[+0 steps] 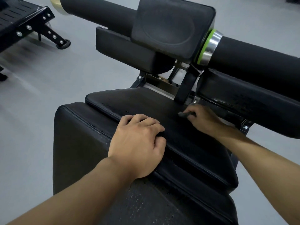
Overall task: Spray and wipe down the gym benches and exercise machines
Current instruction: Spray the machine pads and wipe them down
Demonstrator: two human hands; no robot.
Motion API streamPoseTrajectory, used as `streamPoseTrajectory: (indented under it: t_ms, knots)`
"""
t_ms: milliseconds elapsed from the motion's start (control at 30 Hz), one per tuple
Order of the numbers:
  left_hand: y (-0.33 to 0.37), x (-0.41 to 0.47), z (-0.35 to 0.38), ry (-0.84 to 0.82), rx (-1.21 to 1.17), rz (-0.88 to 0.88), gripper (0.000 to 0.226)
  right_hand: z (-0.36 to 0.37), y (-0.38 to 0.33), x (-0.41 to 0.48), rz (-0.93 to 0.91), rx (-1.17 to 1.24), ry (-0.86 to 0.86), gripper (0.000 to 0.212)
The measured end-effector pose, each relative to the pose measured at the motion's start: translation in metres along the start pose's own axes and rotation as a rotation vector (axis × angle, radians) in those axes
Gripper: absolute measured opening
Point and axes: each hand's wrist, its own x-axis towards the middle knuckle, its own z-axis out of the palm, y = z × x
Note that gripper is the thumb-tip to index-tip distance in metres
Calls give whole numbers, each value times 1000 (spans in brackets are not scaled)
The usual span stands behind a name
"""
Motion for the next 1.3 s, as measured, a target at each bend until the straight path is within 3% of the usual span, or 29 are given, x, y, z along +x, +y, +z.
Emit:
streamPoseTrajectory:
  t_ms: [167,367,533,733,900,1133,1300]
  knots:
    - [-1,0,0,18,-4,1,52,-16,15,-45,-33,-48,-54,16]
    - [-1,0,0,10,-19,-1,53,5,15,26,58,-37,-4,17]
    - [-1,0,0,4,-16,2,51,-8,31,-15,-13,-37,0,18]
    - [-1,0,-1,1,-12,3,51,9,31,40,51,-72,28,18]
    - [0,-1,-2,-3,-23,-1,49,-5,43,6,-18,-75,32,17]
    - [-2,-1,1,23,-22,7,46,13,48,62,128,-108,20,23]
    - [-3,-1,1,27,-20,8,45,-3,61,14,77,-93,37,14]
